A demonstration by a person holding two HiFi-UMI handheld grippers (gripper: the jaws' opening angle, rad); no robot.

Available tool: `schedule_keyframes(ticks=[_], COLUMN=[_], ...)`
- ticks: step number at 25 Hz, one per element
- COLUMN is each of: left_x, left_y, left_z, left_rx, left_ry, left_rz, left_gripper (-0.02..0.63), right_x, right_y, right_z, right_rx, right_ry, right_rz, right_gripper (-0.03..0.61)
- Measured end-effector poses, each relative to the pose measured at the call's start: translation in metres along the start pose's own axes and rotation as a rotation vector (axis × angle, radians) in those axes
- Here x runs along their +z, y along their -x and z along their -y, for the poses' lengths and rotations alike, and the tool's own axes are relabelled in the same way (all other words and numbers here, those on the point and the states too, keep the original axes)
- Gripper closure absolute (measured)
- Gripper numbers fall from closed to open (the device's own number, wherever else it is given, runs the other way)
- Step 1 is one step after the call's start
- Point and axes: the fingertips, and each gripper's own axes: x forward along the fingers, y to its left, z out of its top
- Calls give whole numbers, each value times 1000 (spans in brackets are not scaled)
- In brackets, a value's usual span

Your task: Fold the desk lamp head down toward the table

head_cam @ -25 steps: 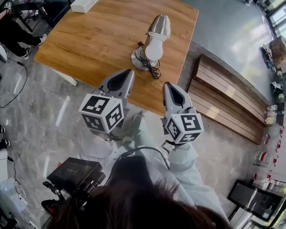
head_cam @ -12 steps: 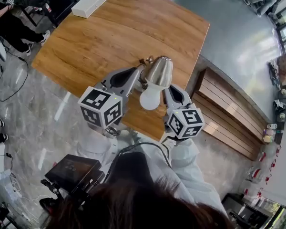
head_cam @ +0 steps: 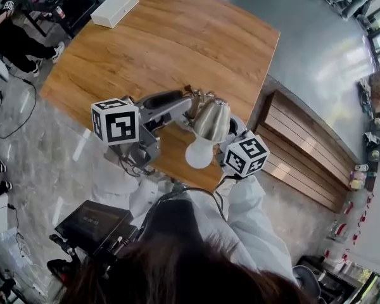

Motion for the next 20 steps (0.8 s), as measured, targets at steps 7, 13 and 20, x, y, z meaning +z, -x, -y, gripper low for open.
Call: schedule_keyframes(ticks=[7, 13, 20], left_x=[-1, 3, -4], left_y=[-13, -26, -42], left_z=[0, 15, 26], left_rx=[-183, -352, -436], left_ry=[361, 638, 761], left_rz=[-87, -144, -199], left_gripper=[379, 379, 379], right_x=[-4, -5, -6], right_y=[-23, -31, -32], right_z=[11, 5, 2], right_rx=[112, 151, 190], right_ry=[153, 200, 168], right_rz=[-43, -72, -50], right_gripper=[377, 370, 378])
